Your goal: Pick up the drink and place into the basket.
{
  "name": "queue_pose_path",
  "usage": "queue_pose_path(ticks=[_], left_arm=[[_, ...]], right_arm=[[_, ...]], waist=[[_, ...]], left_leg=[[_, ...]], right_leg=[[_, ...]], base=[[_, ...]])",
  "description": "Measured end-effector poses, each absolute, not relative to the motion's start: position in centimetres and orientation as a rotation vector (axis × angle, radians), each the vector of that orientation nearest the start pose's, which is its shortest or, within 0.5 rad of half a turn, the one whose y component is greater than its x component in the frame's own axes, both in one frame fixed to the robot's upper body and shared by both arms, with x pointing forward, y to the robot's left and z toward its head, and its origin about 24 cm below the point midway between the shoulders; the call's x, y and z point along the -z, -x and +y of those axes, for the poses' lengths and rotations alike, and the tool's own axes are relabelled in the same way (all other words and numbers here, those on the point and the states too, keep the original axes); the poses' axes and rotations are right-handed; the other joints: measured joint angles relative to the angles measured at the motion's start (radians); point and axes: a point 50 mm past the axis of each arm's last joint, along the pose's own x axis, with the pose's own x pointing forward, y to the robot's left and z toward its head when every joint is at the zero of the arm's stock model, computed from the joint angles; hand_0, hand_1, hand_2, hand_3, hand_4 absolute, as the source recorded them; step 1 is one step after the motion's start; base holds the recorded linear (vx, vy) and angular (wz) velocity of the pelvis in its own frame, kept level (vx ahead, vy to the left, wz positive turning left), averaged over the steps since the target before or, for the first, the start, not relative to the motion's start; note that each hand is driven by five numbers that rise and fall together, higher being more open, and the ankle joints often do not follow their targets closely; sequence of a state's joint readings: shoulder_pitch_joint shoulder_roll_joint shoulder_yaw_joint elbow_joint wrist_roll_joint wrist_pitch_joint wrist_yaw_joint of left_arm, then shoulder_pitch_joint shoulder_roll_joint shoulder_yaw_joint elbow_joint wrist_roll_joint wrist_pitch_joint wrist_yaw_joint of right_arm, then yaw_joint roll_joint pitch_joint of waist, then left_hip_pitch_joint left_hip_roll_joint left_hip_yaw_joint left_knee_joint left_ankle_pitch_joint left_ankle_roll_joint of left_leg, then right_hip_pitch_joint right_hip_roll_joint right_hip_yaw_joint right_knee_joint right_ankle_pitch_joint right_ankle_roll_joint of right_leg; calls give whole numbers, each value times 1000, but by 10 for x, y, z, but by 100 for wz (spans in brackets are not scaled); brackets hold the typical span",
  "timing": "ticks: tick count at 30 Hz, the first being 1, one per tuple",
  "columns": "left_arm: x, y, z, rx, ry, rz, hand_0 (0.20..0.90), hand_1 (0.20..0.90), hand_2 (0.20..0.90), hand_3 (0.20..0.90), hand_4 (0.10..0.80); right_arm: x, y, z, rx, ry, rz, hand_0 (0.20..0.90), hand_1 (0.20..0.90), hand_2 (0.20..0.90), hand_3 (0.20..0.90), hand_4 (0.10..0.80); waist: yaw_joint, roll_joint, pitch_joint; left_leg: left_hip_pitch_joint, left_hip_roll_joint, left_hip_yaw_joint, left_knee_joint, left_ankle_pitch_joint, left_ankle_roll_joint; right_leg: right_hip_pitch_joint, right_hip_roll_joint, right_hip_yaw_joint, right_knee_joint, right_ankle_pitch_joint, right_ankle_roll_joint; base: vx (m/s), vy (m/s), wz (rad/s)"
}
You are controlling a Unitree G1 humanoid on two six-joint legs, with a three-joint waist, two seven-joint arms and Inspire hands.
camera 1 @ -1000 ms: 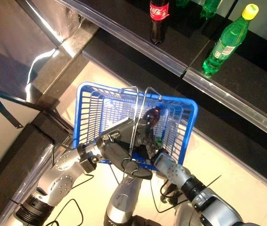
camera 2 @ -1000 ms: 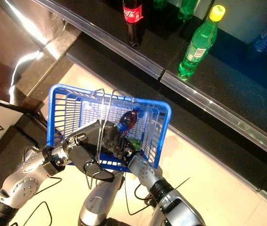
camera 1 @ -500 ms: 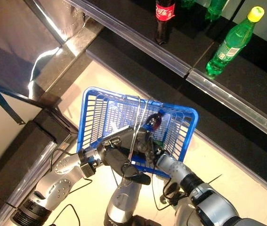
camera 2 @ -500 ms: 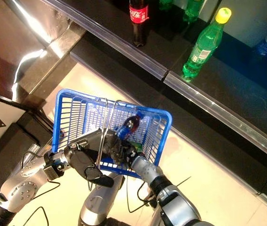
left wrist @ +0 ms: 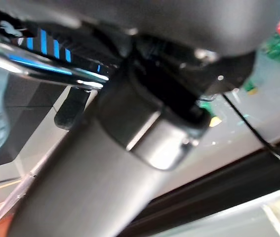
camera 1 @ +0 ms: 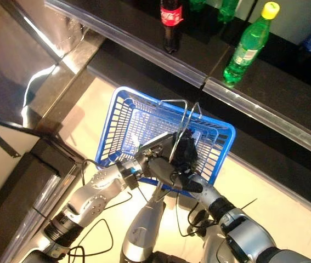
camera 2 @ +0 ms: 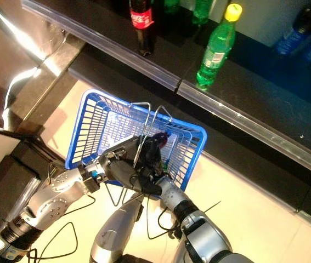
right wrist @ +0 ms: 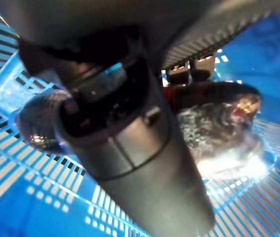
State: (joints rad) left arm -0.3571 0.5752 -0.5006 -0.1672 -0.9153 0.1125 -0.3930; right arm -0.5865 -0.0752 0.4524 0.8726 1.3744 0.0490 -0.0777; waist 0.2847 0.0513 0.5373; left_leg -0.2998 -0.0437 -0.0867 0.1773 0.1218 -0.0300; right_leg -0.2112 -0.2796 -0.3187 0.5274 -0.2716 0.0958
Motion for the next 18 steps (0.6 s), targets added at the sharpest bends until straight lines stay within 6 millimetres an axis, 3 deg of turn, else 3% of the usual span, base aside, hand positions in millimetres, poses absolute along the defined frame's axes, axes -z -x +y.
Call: queue_pose_path(ticks=[12, 15, 18], left_arm=[[-110, -274, 93, 881, 149, -31, 300, 300, 300, 200, 100], [-107, -275, 94, 868, 110, -26, 300, 300, 300, 200, 100], [-106, -276, 95, 861, 104, -26, 300, 300, 300, 200, 100]], right_arm=[[0, -292, -82, -172, -864, 460, 900, 900, 900, 900, 800], [-1, -289, -89, -164, -869, 426, 900, 900, 900, 900, 800], [1, -287, -110, -131, -860, 393, 900, 900, 900, 900, 800]], waist=[[-126, -47, 5], [-151, -58, 5], [-168, -64, 6]], left_leg=[[-21, 28, 71, 21, -16, 0], [-25, 34, 75, 27, -19, -2], [-41, 38, 82, 39, -24, -3]], right_leg=[[-56, 19, 56, 16, 9, -9], [-59, 23, 57, 16, 11, -11], [-77, 33, 63, 25, 12, -14]], base=[[0, 45, -16], [13, 13, -9], [4, 2, -6]])
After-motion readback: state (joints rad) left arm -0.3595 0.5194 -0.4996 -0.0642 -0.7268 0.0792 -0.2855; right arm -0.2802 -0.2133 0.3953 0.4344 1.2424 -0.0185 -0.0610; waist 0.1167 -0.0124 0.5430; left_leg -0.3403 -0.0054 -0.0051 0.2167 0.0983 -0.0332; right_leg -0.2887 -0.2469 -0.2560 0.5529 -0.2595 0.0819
